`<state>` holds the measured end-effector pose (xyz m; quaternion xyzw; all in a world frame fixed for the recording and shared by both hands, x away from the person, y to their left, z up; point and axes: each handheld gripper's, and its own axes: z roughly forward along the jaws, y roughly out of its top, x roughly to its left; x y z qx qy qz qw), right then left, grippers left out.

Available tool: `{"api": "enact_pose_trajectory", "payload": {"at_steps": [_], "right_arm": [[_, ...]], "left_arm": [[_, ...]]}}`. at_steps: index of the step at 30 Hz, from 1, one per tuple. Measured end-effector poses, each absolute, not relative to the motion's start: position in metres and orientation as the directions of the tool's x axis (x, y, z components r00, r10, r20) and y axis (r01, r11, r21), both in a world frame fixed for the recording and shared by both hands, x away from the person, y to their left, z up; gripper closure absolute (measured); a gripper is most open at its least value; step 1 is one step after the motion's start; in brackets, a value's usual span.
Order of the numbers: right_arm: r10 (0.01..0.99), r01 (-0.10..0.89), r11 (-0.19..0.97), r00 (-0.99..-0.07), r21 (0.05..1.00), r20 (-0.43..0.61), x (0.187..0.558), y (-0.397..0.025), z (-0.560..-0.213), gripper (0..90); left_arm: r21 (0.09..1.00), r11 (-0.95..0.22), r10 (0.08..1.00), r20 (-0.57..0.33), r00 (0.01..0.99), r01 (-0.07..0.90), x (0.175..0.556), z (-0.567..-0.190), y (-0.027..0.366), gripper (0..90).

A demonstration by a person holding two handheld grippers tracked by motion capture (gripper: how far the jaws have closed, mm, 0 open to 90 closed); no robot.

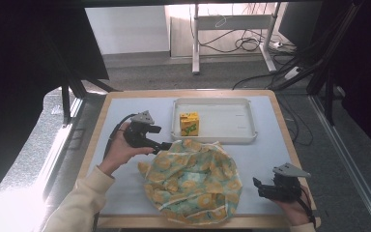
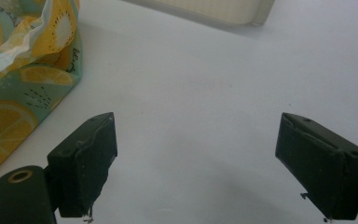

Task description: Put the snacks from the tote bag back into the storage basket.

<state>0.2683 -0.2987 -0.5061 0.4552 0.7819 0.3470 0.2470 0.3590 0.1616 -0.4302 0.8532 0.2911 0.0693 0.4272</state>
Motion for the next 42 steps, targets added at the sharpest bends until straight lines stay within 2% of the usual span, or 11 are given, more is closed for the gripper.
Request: {"api": "enact_pose_trajectory", "payload": {"at_steps": [15, 29, 42], "right_arm": [[0.88, 0.538, 0.35, -0.469, 0.767, -0.073, 0.269, -0.296, -0.506, 12.8], [0.879, 0.538, 0.352, -0.471, 0.766, -0.073, 0.269, -0.296, -0.506, 12.8], [0.879, 0.53, 0.352, -0.47, 0.771, -0.078, 0.269, -0.295, -0.505, 12.8]], "left_arm": [[0.772, -0.43, 0.63, -0.115, 0.768, 0.468, 0.31, -0.446, 0.186, 18.8], [0.777, -0.411, 0.648, -0.118, 0.752, 0.477, 0.266, -0.458, 0.208, 18.1], [0.784, -0.38, 0.661, -0.14, 0.737, 0.49, 0.257, -0.468, 0.214, 17.9]]}}
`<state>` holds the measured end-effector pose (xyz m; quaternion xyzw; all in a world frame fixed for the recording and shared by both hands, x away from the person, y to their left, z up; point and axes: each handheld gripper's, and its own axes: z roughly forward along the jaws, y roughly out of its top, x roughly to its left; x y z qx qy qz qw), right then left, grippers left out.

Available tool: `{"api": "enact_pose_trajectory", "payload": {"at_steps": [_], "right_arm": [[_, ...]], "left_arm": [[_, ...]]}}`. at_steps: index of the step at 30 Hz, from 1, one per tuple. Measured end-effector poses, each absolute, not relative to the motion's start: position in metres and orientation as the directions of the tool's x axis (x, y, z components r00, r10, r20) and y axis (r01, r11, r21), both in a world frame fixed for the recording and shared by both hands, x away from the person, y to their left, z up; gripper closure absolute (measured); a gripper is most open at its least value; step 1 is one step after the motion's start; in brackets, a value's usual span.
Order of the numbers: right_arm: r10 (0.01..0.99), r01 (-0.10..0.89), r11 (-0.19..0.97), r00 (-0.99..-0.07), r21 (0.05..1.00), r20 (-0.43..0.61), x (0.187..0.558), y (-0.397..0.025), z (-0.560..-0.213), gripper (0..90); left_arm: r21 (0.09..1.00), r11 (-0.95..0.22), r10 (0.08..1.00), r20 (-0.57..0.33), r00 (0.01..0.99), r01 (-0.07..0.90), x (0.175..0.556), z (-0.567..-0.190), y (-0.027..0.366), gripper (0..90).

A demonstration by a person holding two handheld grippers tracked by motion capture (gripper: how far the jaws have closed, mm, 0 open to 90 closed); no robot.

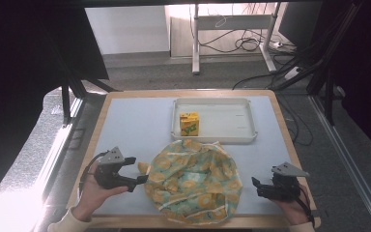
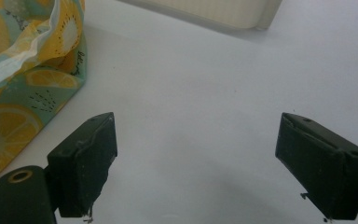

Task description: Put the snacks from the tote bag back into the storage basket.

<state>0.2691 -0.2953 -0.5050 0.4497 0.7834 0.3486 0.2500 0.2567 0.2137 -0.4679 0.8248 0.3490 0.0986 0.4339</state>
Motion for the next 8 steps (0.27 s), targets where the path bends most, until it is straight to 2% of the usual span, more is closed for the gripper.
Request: {"api": "enact_pose_trajectory", "payload": {"at_steps": [8], "right_arm": [[0.879, 0.529, 0.352, -0.471, 0.772, -0.078, 0.2689, -0.2949, -0.5039, 12.8]], "left_arm": [[0.783, -0.385, 0.665, -0.132, 0.735, 0.489, 0.2565, -0.4694, 0.214, 17.9]]}}
